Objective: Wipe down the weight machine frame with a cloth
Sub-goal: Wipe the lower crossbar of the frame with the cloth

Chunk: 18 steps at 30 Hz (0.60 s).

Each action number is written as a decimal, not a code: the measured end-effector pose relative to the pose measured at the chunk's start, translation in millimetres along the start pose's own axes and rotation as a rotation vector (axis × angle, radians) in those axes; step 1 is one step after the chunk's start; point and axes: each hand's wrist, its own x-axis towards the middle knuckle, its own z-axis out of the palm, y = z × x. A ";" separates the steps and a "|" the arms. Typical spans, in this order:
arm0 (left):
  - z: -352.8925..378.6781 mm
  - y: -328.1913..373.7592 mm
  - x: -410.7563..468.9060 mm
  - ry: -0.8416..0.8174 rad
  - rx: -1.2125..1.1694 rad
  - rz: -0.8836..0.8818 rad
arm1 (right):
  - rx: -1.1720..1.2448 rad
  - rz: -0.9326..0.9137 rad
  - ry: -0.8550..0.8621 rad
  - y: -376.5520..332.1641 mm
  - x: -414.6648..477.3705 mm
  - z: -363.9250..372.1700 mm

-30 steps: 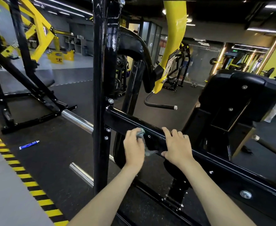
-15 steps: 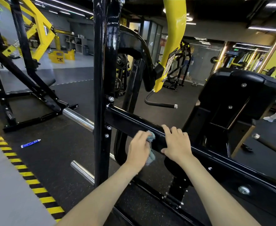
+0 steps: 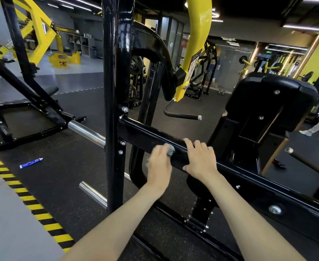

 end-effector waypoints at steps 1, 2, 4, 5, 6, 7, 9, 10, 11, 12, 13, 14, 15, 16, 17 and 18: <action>0.9 -3.6 -6.3 -0.064 0.008 0.107 | 0.001 0.001 0.001 0.2 -0.2 -0.3; -1.4 -7.3 -5.3 -0.092 0.013 0.151 | 0.003 0.000 0.003 0.5 -0.5 -0.8; -0.9 -15.6 3.1 -0.003 -0.038 0.002 | 0.007 -0.005 0.002 0.7 -1.1 -0.1; -2.0 -14.3 6.1 0.092 -0.079 -0.169 | 0.007 -0.005 0.004 0.9 -1.8 0.4; -0.8 -9.7 6.5 0.144 -0.088 -0.295 | 0.005 -0.004 0.009 1.0 -2.0 0.6; -0.1 -3.1 4.2 0.141 -0.090 -0.298 | 0.004 -0.002 0.012 1.3 -2.2 0.7; 2.7 0.1 -8.1 -0.016 -0.022 -0.041 | -0.003 -0.007 0.011 1.7 -2.2 1.5; 1.9 -5.8 -10.7 -0.083 0.016 0.092 | -0.006 -0.010 0.015 2.0 -2.1 2.1; -1.8 -14.8 -5.0 -0.114 0.035 0.142 | -0.007 -0.011 0.017 2.3 -1.5 2.4; -4.4 -23.8 3.3 -0.085 0.019 0.078 | -0.004 -0.010 0.014 2.2 -1.3 2.5; -7.6 -28.8 12.1 0.006 -0.017 -0.065 | -0.004 -0.009 0.013 1.9 -0.7 2.5; -11.7 -30.1 19.0 0.107 -0.045 -0.234 | -0.005 -0.009 0.015 1.5 0.0 2.1; -11.8 -27.2 22.1 0.159 -0.050 -0.341 | -0.003 -0.007 0.016 1.1 0.7 1.4; -10.7 -18.8 19.5 0.149 -0.029 -0.328 | 0.002 -0.003 0.012 0.6 1.1 0.9; -7.9 -11.0 12.7 0.079 -0.009 -0.220 | 0.006 -0.002 0.007 0.3 1.2 0.4; -3.6 -7.0 4.2 -0.002 0.000 -0.095 | 0.007 -0.002 0.004 0.1 1.0 0.2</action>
